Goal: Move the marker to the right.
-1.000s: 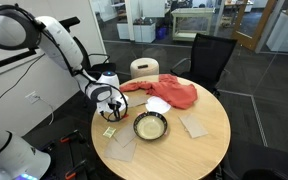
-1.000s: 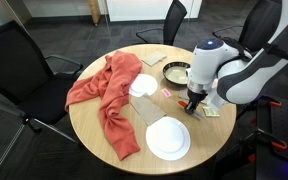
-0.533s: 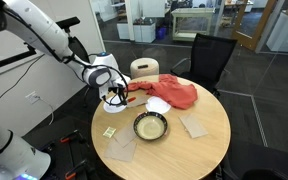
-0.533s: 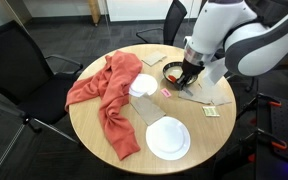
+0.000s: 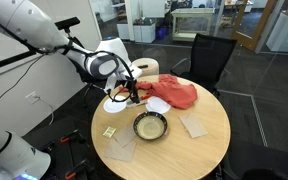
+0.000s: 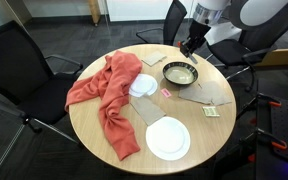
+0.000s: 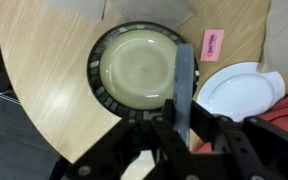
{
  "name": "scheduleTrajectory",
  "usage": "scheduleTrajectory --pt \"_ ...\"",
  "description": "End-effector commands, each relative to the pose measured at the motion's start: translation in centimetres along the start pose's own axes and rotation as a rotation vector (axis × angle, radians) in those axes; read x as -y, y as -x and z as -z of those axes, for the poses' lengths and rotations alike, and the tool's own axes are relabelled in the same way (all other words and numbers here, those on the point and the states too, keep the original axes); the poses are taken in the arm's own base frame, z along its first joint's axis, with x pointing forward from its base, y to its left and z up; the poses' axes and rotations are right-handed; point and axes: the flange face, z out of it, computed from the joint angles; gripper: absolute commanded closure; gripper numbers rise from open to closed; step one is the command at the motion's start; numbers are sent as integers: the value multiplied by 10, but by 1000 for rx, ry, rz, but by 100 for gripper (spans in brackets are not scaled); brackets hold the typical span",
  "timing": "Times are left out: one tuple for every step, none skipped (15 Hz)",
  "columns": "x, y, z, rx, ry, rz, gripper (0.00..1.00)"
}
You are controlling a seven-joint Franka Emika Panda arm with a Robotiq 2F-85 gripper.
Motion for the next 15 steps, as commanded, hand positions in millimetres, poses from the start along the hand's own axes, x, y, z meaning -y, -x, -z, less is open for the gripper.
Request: scheduleTrajectory --pt "-41 -28 5 39 41 -72 95" --pt "-53 -34 4 48 53 -93 95" --pt "-67 -40 2 57 64 -114 95" --pt "-79 -45 1 66 74 -132 95" --pt "-93 -49 -3 77 81 -148 95" --pt "-103 -52 -5 86 91 -169 95" --pt "-114 -53 -9 97 96 -187 95" --pt "-124 -54 -12 107 104 -204 95" --pt "-133 -55 -18 115 111 -219 95" --pt "-142 -55 -23 123 115 -231 95" --pt "-150 -53 -31 127 114 -240 95" --pt "-156 -52 -36 135 118 -247 95" --pt "-162 -50 -42 147 117 -252 95" --pt "-168 -48 -49 158 118 -257 95" --pt "-173 -47 -56 168 116 -262 95"
